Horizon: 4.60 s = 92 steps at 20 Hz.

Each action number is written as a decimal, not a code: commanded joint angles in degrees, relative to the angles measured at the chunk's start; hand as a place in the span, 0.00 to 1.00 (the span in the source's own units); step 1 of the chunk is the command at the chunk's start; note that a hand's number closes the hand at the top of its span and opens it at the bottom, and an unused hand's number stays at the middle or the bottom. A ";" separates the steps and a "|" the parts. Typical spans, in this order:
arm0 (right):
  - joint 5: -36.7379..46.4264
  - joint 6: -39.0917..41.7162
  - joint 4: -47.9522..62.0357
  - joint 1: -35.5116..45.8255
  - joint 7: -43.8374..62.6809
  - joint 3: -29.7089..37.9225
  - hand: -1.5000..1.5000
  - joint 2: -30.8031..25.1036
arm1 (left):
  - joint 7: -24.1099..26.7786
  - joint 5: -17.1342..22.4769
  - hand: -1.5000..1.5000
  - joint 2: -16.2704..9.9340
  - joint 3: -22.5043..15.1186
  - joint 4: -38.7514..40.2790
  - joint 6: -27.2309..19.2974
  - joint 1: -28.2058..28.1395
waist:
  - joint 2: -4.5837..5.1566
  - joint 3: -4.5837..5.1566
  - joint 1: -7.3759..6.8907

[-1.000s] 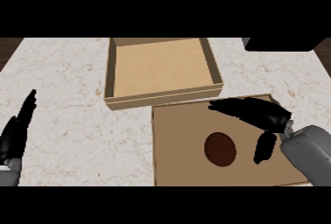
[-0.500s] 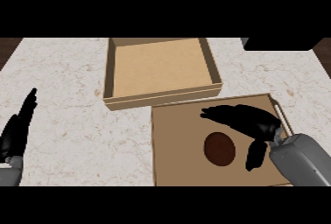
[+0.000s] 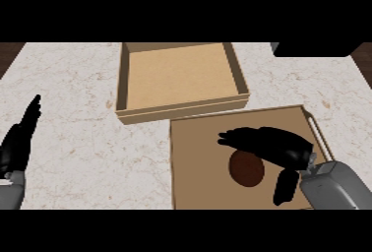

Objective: Pick the cupcake from the tray and place it in the cardboard box

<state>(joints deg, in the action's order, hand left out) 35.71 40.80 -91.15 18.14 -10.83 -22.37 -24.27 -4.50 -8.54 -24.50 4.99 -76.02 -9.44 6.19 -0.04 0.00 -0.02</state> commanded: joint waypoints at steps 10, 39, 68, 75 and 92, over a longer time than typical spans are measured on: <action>8.53 4.36 -2.29 -2.29 8.28 -1.27 0.00 6.39 | 2.44 -1.57 0.50 1.79 2.74 -2.50 2.74 -3.86 | 0.02 0.00 -0.23; 44.61 -26.13 -14.04 -8.13 65.58 5.39 1.00 24.19 | 0.99 -2.72 0.50 1.63 5.39 -1.33 4.18 -2.12 | -0.48 0.11 0.87; 24.90 -53.09 36.41 51.72 64.34 21.24 1.00 24.27 | 0.81 -5.64 0.50 4.92 3.33 -0.25 4.25 1.48 | 0.86 0.06 -2.70; 21.90 -64.51 55.96 56.59 55.13 26.18 1.00 23.61 | 1.41 -7.09 0.50 5.91 2.27 -0.74 3.19 2.53 | 1.51 0.06 -3.60; 16.21 -80.29 73.32 58.47 46.86 36.80 0.00 22.88 | -0.51 -7.57 0.50 6.86 1.07 -1.30 3.77 5.71 | 2.67 -0.03 -5.84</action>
<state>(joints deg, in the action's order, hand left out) 53.01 -35.01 -19.18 77.20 40.05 12.91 -1.66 -4.04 -15.18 -18.63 6.95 -76.93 -4.76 10.96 2.45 0.01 -5.65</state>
